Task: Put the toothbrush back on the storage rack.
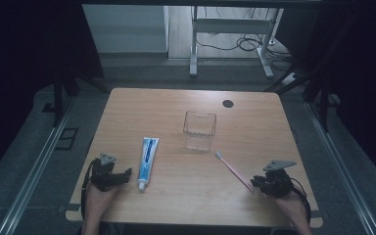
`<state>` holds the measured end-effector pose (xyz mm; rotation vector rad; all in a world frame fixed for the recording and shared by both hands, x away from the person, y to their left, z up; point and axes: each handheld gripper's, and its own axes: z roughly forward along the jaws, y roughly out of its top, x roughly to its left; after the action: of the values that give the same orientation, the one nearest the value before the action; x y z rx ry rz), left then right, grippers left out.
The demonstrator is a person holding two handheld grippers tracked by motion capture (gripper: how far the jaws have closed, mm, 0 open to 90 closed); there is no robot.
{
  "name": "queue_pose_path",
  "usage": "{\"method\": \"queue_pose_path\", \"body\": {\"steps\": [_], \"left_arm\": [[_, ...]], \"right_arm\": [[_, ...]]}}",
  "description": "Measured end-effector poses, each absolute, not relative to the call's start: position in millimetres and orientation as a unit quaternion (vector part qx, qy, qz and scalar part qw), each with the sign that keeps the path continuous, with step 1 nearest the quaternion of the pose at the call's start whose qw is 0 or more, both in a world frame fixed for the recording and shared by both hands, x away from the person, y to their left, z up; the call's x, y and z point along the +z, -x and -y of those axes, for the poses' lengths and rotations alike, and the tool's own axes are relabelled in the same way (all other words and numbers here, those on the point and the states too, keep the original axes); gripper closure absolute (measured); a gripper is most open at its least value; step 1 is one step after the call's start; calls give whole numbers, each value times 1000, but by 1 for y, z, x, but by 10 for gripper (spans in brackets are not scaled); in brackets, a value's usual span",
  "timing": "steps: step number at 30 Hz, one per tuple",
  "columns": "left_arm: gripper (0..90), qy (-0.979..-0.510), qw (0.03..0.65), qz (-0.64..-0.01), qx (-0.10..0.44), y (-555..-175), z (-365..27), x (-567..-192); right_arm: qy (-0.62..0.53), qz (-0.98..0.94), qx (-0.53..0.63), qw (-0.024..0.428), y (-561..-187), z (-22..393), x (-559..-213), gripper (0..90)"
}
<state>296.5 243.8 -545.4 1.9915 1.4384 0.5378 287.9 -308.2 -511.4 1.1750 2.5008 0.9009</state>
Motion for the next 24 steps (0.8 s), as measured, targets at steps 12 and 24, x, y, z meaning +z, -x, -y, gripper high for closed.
{"method": "queue_pose_path", "body": {"steps": [12,24], "left_arm": [[140,-753,308,-544,203,-297,-244,-545],[140,-754,308,-544,203,-296,-244,-545]], "right_arm": [[-396,-879,254,75,-308,291,-503,610],[-381,-900,204,63,-332,264,-492,605]]}}
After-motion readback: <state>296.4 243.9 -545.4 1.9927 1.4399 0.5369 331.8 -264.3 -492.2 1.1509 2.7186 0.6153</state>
